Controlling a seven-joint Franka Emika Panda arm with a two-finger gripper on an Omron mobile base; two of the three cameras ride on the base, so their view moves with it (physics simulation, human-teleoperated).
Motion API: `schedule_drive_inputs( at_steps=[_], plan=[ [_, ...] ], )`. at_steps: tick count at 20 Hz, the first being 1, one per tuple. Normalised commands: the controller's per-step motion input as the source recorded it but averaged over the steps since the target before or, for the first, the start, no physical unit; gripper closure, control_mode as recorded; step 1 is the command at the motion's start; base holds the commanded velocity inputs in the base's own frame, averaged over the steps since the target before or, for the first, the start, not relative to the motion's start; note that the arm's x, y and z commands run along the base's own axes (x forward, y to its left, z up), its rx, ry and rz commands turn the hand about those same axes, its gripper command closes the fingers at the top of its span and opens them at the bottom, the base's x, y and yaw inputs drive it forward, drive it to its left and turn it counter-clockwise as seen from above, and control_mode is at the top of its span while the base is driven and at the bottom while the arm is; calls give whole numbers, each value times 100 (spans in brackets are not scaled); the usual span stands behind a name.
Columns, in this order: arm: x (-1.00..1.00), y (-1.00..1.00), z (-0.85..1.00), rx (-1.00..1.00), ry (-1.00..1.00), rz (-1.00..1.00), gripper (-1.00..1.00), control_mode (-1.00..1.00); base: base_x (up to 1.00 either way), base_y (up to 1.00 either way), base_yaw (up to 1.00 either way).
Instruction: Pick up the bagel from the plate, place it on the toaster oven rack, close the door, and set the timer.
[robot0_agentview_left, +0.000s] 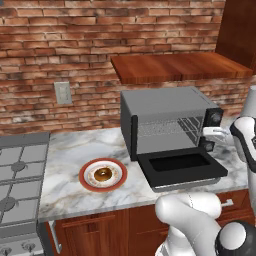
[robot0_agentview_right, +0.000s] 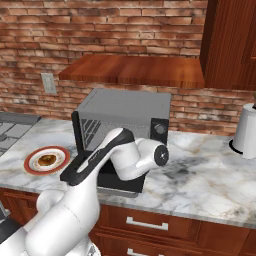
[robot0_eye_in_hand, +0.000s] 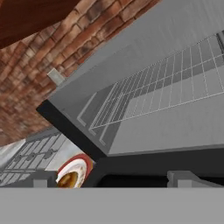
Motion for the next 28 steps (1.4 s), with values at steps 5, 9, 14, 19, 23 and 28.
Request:
schedule_drive_inputs(
  at_steps=[5,9,14,19,23,28],
  plan=[
    [43,0,-20,14,1,0,-100,-100,0,0,0],
    [47,0,-21,13,2,0,-100,-100,0,0,0],
    [36,0,-25,9,0,0,-100,-100,0,0,0],
    [34,0,-18,4,0,0,-100,-100,0,0,0],
    [31,0,-9,1,0,0,-100,-100,0,0,0],
    [30,3,-7,0,0,0,-100,-100,0,0,0]
  ],
)
